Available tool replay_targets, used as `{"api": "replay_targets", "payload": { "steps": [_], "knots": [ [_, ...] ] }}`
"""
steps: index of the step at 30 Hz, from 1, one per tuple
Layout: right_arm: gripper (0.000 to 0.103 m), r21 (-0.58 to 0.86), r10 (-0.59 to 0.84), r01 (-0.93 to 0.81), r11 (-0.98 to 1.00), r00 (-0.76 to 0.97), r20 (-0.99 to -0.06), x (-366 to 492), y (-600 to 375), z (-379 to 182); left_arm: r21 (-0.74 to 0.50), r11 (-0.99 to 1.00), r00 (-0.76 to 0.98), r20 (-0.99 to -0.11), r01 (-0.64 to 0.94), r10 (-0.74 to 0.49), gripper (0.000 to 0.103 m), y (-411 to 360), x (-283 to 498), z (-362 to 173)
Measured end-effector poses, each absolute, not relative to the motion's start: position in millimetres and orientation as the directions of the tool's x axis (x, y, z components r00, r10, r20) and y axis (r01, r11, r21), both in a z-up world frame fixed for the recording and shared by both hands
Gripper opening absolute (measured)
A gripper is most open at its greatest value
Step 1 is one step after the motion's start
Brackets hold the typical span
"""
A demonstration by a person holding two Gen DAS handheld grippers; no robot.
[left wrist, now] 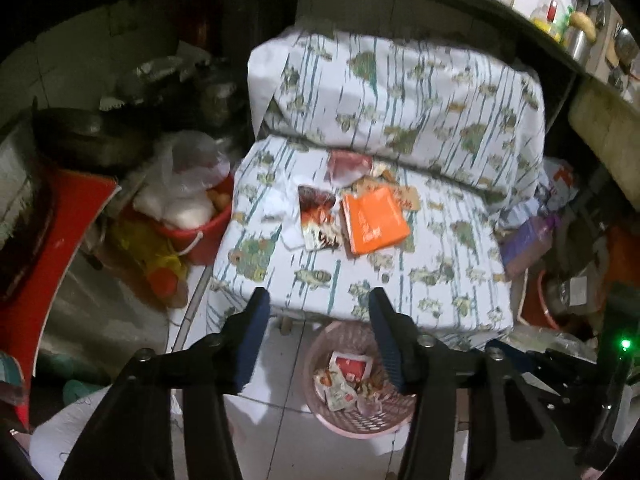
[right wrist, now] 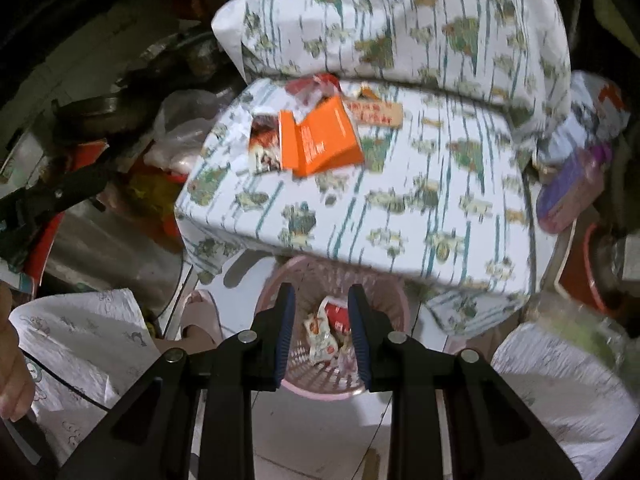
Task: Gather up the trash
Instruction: 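Move both open tools back toward the orange box on the stool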
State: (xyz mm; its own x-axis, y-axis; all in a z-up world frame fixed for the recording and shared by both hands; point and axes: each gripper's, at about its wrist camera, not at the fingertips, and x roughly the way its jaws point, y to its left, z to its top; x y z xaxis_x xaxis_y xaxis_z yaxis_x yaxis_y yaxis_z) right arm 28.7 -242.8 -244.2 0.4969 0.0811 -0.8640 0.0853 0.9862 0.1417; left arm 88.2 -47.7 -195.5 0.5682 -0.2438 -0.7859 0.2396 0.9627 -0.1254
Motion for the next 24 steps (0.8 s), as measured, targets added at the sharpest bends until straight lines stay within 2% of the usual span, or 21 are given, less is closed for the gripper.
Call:
{"api": "replay_targets", "payload": {
  "steps": [3, 4, 6, 11, 13, 14, 17, 18, 24],
  "knots": [
    [0.026, 0.131, 0.078, 0.064, 0.989, 0.521, -0.85, 37.1, -242.1, -226.9, -0.112, 0.964, 0.585, -0.776, 0.24, -0.236, 0.059, -46.8, 91.7, -178.6],
    [0.027, 0.123, 0.073, 0.059, 0.991, 0.531, -0.844, 41.5, -242.6, -220.4, -0.088, 0.968, 0.591, -0.778, 0.233, -0.213, 0.067, -48.6, 95.2, -173.4],
    [0.033, 0.105, 0.059, 0.052, 0.993, 0.555, -0.83, 51.0, -244.4, -205.9, -0.069, 0.971, 0.599, -0.776, 0.23, -0.198, 0.073, -52.8, 102.3, -165.3],
    [0.041, 0.065, 0.015, 0.061, 0.996, 0.61, -0.792, 76.5, -254.9, -172.5, -0.097, 0.965, 0.614, -0.755, 0.243, -0.23, 0.074, -61.4, 137.8, -132.3],
    [0.049, 0.036, -0.028, 0.088, 0.995, 0.636, -0.771, 92.1, -265.1, -158.9, -0.063, 0.971, 0.658, -0.724, 0.231, -0.204, 0.086, -65.0, 151.8, -118.2],
    [0.054, 0.026, -0.051, 0.109, 0.994, 0.651, -0.757, 99.4, -270.4, -152.3, -0.047, 0.974, 0.68, -0.708, 0.224, -0.19, 0.087, -65.9, 158.2, -111.9],
    [0.056, 0.007, -0.091, 0.141, 0.99, 0.678, -0.73, 123.4, -284.1, -135.9, -0.031, 0.976, 0.711, -0.679, 0.216, -0.18, 0.087, -66.0, 177.6, -99.7],
    [0.06, 0.008, -0.097, 0.148, 0.989, 0.684, -0.723, 130.3, -287.4, -132.1, -0.044, 0.974, 0.708, -0.679, 0.223, -0.193, 0.087, -64.7, 184.1, -98.6],
    [0.079, 0.017, -0.124, 0.19, 0.982, 0.705, -0.698, 166.1, -301.7, -130.8, -0.093, 0.969, 0.698, -0.678, 0.23, -0.231, 0.087, -52.7, 217.9, -121.1]
  ]
}}
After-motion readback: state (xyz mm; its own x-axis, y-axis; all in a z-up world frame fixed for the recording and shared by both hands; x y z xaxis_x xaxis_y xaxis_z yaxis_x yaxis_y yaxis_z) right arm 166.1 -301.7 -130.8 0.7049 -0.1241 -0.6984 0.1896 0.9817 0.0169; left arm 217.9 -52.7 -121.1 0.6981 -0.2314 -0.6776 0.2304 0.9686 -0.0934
